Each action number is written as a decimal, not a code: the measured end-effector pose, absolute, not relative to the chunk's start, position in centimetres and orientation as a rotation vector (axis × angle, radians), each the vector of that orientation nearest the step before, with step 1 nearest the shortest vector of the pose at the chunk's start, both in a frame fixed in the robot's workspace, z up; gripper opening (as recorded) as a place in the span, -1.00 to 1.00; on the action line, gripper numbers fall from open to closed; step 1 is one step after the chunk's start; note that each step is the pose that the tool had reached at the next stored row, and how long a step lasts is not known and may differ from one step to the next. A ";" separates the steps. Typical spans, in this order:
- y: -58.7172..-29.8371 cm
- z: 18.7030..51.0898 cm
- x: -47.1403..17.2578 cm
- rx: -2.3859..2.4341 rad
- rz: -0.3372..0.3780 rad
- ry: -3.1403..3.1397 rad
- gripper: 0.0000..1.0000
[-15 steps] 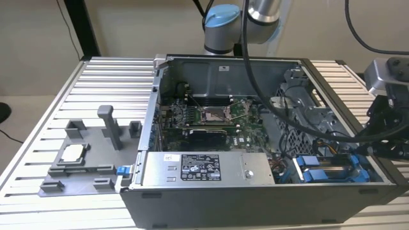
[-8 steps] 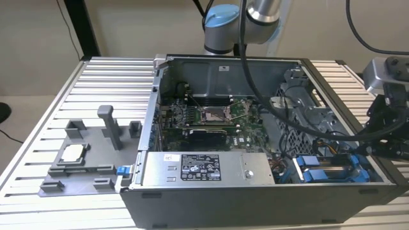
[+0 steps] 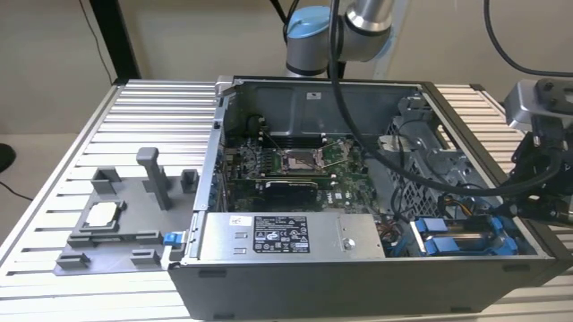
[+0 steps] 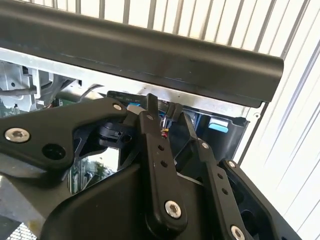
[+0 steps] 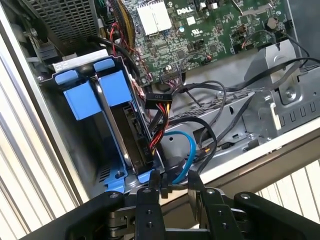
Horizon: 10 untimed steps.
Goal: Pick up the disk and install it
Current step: 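Insert the second disk wire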
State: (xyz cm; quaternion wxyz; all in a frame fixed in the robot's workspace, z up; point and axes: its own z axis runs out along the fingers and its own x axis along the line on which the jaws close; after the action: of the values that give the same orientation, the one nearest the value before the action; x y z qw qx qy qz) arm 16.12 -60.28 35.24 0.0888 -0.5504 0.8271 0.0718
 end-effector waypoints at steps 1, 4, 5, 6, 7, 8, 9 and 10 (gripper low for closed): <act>-60.3 35.2 16.1 -1.637 0.214 2.461 1.00; -60.3 35.2 16.0 -1.634 0.217 2.459 1.00; -60.3 35.2 16.0 -1.632 0.220 2.457 1.00; -60.3 35.2 16.0 -1.630 0.224 2.456 1.00; -60.3 35.2 16.0 -1.629 0.225 2.455 1.00; -60.3 35.2 16.0 -1.629 0.226 2.454 1.00; -60.3 35.2 16.0 -1.628 0.227 2.454 1.00; -60.3 35.2 16.0 -1.628 0.227 2.454 1.00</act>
State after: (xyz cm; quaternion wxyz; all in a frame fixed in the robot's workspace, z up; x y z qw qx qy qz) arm 16.02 -60.26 35.20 0.0940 -0.5487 0.8272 0.0765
